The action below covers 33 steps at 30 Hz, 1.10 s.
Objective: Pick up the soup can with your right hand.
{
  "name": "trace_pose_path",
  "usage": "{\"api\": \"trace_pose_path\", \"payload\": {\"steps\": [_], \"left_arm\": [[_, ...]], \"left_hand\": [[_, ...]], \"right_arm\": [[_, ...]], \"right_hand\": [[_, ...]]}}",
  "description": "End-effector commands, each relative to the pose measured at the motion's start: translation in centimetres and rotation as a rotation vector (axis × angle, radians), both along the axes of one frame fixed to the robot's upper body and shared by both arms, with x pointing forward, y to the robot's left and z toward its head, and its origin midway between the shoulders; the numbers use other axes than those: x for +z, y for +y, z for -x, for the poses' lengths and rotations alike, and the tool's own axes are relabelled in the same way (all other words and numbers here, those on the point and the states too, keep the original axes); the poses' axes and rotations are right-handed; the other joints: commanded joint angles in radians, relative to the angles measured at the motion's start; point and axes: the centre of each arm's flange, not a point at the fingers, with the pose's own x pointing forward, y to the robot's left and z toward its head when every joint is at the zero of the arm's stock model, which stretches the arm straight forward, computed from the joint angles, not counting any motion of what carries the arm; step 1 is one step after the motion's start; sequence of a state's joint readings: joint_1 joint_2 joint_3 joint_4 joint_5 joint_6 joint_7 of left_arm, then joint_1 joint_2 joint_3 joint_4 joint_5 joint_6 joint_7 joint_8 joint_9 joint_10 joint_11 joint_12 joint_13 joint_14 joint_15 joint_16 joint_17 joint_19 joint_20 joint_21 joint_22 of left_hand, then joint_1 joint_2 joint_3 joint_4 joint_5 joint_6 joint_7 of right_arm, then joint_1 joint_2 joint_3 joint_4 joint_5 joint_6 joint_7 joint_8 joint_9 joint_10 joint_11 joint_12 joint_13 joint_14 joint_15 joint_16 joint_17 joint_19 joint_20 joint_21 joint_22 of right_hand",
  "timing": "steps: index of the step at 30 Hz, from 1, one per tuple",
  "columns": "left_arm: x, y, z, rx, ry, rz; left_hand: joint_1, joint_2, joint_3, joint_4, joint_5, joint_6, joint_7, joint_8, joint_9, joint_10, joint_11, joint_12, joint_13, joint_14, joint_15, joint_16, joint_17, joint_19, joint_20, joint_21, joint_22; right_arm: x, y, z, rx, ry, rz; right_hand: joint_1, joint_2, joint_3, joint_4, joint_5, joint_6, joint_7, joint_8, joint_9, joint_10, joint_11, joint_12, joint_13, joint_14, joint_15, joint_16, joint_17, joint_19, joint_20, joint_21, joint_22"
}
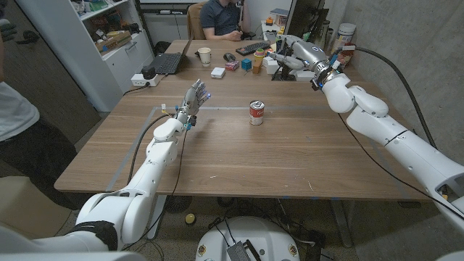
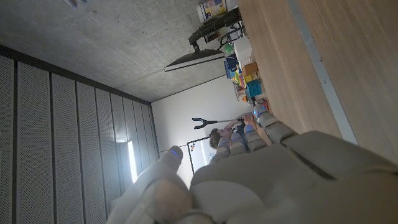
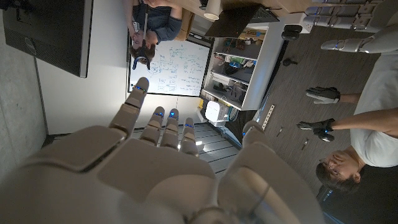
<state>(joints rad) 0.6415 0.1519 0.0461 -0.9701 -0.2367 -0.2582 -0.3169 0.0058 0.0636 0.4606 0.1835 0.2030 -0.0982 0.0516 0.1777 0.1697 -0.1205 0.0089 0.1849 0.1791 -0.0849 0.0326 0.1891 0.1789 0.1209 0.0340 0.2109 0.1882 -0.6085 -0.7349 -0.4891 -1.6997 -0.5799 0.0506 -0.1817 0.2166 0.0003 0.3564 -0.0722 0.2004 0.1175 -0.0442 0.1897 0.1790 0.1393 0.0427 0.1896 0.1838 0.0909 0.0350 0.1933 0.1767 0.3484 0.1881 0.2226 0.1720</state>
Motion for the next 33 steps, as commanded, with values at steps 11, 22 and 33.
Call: {"api": "trace_pose_path", "payload": {"steps": [11, 22, 33], "left_arm": [[-0.4, 0.4, 0.3, 0.007, 0.009, 0.003], [-0.5, 0.6, 0.2, 0.008, 0.009, 0.006], [-0.5, 0.8, 0.0, 0.013, 0.014, 0.009]], "left_hand": [[0.001, 0.103, 0.006, 0.0, 0.007, -0.003, 0.003, 0.003, 0.004, -0.002, 0.0, 0.006, 0.003, -0.009, 0.004, 0.004, 0.005, 0.003, 0.01, 0.005, 0.005], [0.001, 0.103, 0.006, 0.0, 0.007, -0.003, 0.003, 0.003, 0.004, -0.001, -0.001, 0.006, 0.003, -0.009, 0.004, 0.004, 0.005, 0.002, 0.011, 0.005, 0.005], [0.001, 0.103, 0.006, 0.0, 0.007, -0.003, 0.002, 0.003, 0.004, -0.002, 0.0, 0.006, 0.003, -0.009, 0.004, 0.004, 0.005, 0.002, 0.011, 0.005, 0.005]], "right_arm": [[-1.3, 2.6, -0.1, -0.118, 0.0, 0.123], [-1.7, 3.6, -0.6, -0.114, 0.047, 0.167], [-2.3, 4.9, -1.5, -0.098, 0.105, 0.227]], "right_hand": [[0.018, -0.022, -0.011, -0.022, 0.006, 0.012, -0.031, 0.005, 0.006, 0.009, -0.016, 0.004, 0.002, 0.031, 0.001, 0.011, 0.003, 0.054, 0.017, 0.013, 0.001], [0.015, -0.05, -0.026, -0.031, 0.007, 0.001, -0.039, 0.0, 0.006, 0.005, -0.02, 0.002, 0.002, 0.033, 0.005, 0.008, 0.003, 0.076, 0.021, 0.012, 0.0], [0.005, -0.069, -0.041, -0.032, 0.009, -0.012, -0.042, -0.004, 0.006, -0.005, -0.021, -0.001, 0.002, 0.033, 0.007, 0.007, 0.005, 0.088, 0.024, 0.009, 0.0]]}}
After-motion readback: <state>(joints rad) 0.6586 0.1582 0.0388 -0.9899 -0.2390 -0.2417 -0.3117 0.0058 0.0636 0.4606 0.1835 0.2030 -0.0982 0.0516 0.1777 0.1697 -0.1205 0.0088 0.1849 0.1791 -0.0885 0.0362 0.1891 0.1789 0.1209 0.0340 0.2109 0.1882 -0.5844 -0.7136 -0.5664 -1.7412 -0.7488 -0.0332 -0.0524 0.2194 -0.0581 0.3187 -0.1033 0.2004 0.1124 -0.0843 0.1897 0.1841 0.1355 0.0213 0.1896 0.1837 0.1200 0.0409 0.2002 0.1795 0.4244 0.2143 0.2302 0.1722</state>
